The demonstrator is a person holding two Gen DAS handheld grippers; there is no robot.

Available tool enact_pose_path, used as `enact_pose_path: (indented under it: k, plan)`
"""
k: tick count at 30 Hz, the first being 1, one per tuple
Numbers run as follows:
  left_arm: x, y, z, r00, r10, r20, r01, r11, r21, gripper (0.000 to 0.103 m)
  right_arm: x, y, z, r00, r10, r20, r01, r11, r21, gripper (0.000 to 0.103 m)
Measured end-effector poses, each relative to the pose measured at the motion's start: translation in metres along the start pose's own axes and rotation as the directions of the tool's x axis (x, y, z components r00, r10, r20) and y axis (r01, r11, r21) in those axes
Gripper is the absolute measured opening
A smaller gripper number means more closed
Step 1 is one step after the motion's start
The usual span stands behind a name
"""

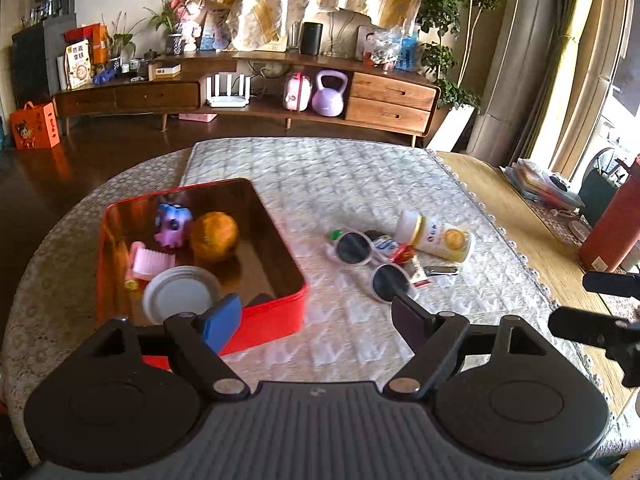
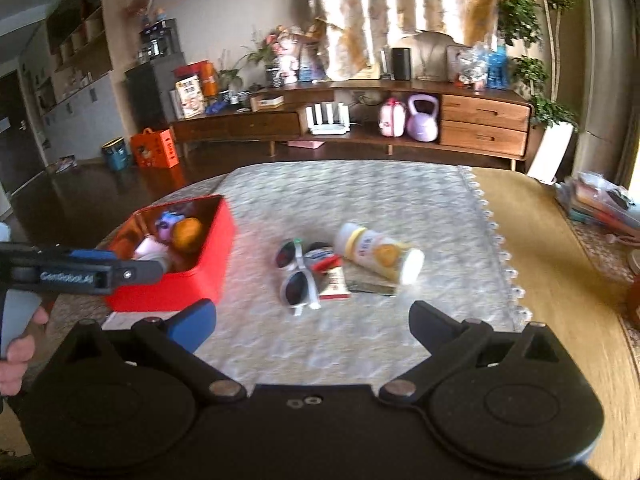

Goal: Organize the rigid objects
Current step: 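Withdraw both tools from the red tin box, then move left tool toward the white sunglasses while right tool grasps the white-yellow bottle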

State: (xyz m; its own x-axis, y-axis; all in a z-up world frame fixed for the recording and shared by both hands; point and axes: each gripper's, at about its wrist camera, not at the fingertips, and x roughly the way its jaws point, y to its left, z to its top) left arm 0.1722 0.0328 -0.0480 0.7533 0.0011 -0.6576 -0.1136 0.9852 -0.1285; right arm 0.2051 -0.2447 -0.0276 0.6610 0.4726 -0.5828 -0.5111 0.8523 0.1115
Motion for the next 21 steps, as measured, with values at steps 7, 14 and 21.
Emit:
enact_pose_path:
  k: [7, 14, 21]
  plan:
    - [0.023, -0.034, 0.003, 1.0, -0.028, -0.013, 0.028, 0.999, 0.047, 0.082, 0.013, -0.021, -0.003, 1.0, -0.012, 0.0, 0.012, 0.997, -0.073, 0.103]
    - [0.056, -0.065, -0.002, 0.997, -0.066, -0.034, 0.069, 0.993, 0.099, 0.082, 0.037, -0.046, 0.007, 1.0, -0.019, -0.011, 0.017, 0.994, -0.105, 0.103]
    - [0.096, -0.076, -0.007, 0.996, -0.053, -0.069, 0.06, 0.994, 0.091, 0.082, 0.071, -0.063, 0.016, 0.999, -0.028, -0.041, 0.023, 0.992, -0.122, 0.103]
